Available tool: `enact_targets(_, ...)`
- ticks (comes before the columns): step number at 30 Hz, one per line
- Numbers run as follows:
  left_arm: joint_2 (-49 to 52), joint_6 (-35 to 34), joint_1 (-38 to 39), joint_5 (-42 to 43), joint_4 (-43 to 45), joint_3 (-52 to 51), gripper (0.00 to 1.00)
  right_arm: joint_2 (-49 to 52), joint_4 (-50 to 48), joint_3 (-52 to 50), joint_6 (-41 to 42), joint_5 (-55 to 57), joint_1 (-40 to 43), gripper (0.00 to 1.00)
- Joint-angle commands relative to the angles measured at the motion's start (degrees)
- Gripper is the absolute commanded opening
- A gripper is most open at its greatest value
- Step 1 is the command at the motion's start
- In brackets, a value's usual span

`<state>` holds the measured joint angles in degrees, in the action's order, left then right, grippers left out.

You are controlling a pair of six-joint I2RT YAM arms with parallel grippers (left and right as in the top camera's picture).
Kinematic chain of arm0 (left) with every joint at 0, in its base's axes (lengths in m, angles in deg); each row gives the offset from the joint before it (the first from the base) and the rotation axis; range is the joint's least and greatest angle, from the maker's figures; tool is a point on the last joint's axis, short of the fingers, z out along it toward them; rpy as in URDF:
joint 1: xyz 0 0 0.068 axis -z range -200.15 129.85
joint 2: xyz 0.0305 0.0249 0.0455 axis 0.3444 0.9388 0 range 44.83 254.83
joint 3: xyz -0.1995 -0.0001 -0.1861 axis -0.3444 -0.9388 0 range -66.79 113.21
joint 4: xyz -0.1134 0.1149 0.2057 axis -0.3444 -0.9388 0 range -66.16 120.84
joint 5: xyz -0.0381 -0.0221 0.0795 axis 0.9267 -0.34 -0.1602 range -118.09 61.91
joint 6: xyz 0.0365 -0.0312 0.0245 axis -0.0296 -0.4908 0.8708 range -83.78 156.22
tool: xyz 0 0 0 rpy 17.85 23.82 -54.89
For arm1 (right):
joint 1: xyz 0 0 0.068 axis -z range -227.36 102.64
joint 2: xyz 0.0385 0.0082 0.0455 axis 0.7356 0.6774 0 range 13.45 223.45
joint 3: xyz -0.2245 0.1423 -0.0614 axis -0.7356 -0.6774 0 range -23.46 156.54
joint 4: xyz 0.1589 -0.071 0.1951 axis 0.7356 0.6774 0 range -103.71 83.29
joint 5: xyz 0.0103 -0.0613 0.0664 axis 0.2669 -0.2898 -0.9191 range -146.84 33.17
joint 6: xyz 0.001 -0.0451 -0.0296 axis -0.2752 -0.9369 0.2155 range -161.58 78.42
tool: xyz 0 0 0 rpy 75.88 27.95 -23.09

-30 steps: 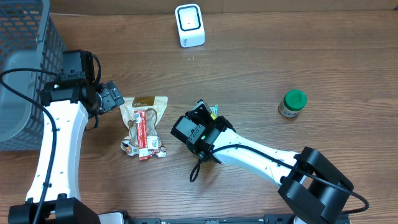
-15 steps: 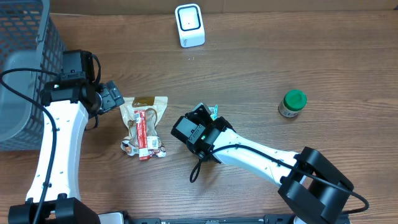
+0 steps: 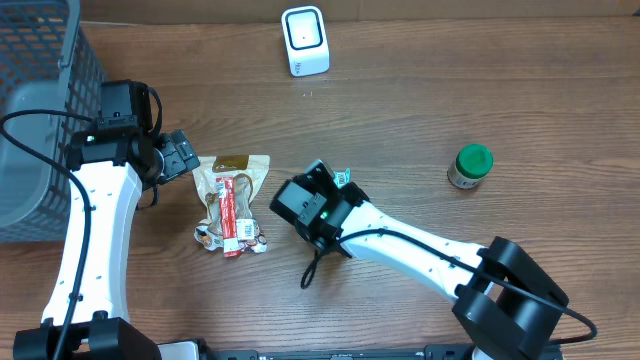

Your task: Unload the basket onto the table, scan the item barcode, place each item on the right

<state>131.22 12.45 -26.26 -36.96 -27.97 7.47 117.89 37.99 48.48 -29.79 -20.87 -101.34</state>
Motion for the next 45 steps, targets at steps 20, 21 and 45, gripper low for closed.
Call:
enact_targets(20,0.3,0.2,-0.1,-0.6,-0.1,-0.2,1.0,-0.7,-0.2,3.8,0.1,-36.4,14.7,0.51)
enact_targets(21,0.3,0.2,-0.1,-0.6,-0.1,-0.2,1.0,-0.7,-0.8,3.1,0.1,-36.0,14.7,0.51)
enact_targets(45,0.3,0.2,-0.1,-0.6,-0.1,-0.2,1.0,-1.3,-7.6,-1.1,-3.6,-35.4,14.7,0.25)
